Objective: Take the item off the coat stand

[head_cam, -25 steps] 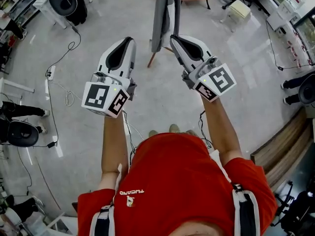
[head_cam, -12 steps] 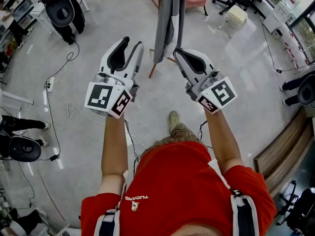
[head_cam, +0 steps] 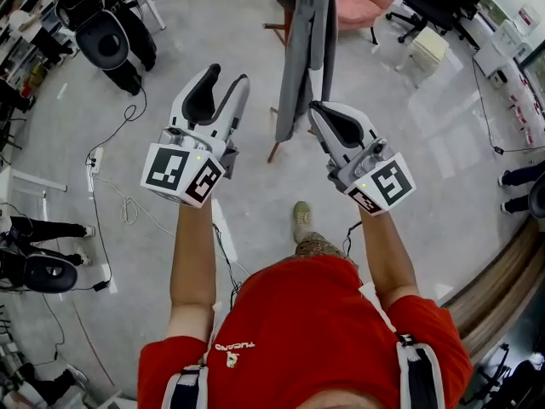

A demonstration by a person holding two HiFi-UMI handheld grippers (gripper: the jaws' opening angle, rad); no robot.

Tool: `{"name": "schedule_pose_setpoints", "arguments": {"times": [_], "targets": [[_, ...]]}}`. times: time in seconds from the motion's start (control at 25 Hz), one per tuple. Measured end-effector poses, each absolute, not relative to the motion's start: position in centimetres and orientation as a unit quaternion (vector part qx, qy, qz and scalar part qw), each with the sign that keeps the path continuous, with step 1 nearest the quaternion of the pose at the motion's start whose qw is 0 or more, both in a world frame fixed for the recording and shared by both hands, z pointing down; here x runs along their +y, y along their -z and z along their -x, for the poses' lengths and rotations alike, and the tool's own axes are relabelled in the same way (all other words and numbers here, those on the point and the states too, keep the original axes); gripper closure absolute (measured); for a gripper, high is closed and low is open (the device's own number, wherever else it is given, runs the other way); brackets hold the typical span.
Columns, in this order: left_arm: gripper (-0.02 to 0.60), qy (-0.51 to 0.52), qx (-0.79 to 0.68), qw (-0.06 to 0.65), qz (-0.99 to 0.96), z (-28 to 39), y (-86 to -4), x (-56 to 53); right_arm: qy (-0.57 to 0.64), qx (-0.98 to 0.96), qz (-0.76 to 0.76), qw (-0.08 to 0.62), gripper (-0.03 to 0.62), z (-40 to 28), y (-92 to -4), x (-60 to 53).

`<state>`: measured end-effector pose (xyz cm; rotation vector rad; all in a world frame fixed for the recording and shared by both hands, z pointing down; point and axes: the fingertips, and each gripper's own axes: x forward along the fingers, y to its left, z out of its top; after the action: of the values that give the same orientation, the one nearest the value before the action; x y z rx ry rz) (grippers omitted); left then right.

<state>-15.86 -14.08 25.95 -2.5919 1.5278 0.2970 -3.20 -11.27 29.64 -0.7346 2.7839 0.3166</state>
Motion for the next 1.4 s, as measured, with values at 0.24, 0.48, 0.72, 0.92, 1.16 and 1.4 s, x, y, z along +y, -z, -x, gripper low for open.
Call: {"name": "schedule_pose_setpoints", "arguments": {"times": [0.24,0.48,0.72,0.92,1.16,1.4], "targets": [[0.387,-0.092,0.519,0.076,0.847,15.9,-24.6,-25.7,-0.116,0.956,0.235,0.134,0.569,2.3,-28.5,-20.5],[0.387,-0.088,0.549,0.09,0.826,16.4,-22.4,-36.2,-0.12,0.958,0.22,0.139,0.569,1.3,-26.9,-28.8],[0.363,-0.054,0.564,0.087,0.82,17.9,-22.3,-45.4,-0.112,0.962,0.208,0.137,0.569,2.6,-27.5,-33.0],[0.347,-0.024,0.54,0.076,0.838,17.3,-23.1,-50.8,-0.117,0.958,0.225,0.134,0.569,3.1,-27.3,-34.4],[0.47,-0.046,0.512,0.054,0.856,17.8,-23.5,-52.9,-0.122,0.952,0.252,0.124,0.569,4.2,-27.6,-33.7],[0.557,-0.081,0.511,0.039,0.855,18.5,-21.1,-53.8,-0.119,0.949,0.268,0.114,0.569,4.3,-27.5,-34.4]]}}
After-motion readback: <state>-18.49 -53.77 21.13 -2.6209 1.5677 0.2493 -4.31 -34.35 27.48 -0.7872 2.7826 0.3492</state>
